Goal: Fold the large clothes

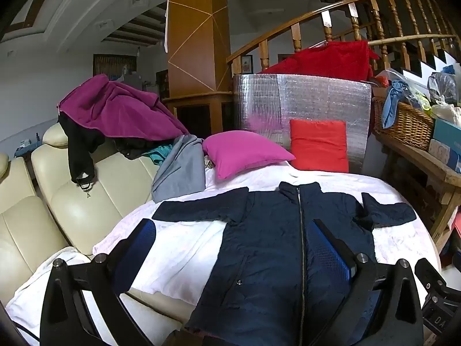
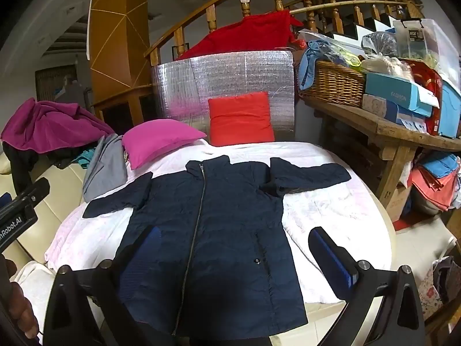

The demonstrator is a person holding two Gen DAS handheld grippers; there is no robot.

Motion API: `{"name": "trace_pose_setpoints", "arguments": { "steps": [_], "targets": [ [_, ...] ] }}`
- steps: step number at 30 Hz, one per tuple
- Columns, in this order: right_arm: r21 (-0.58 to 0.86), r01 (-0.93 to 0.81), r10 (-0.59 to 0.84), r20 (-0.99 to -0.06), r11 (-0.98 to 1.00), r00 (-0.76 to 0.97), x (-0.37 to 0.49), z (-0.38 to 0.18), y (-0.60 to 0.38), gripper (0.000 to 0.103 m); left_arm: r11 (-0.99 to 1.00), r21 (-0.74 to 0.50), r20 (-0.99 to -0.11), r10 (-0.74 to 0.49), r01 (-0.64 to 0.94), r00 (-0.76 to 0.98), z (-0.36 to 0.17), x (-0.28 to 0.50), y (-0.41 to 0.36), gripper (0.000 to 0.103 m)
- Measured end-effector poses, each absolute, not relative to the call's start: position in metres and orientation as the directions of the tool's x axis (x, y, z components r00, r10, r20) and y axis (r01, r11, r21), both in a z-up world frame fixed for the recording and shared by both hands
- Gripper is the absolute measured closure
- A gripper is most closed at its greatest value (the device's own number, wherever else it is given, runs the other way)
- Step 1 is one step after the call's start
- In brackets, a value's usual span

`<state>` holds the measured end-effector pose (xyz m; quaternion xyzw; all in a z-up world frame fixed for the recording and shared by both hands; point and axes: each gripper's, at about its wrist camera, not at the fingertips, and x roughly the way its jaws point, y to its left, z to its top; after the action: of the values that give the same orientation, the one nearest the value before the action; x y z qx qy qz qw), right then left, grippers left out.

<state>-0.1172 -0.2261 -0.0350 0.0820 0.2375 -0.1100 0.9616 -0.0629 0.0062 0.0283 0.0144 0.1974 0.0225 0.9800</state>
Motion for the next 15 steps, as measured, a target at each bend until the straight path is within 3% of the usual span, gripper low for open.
{"name": "trace_pose_setpoints", "arguments": {
  "steps": [15],
  "targets": [
    [0.109,0.25,-0.17,-0.477,0.962,0.862,-0.1186,-0.0349,-0.2286,0.0,0.999,0.039,-0.39,0.05,-0.038,0.919,0.0274,-0.0618,0.007,0.0]
  ]
}}
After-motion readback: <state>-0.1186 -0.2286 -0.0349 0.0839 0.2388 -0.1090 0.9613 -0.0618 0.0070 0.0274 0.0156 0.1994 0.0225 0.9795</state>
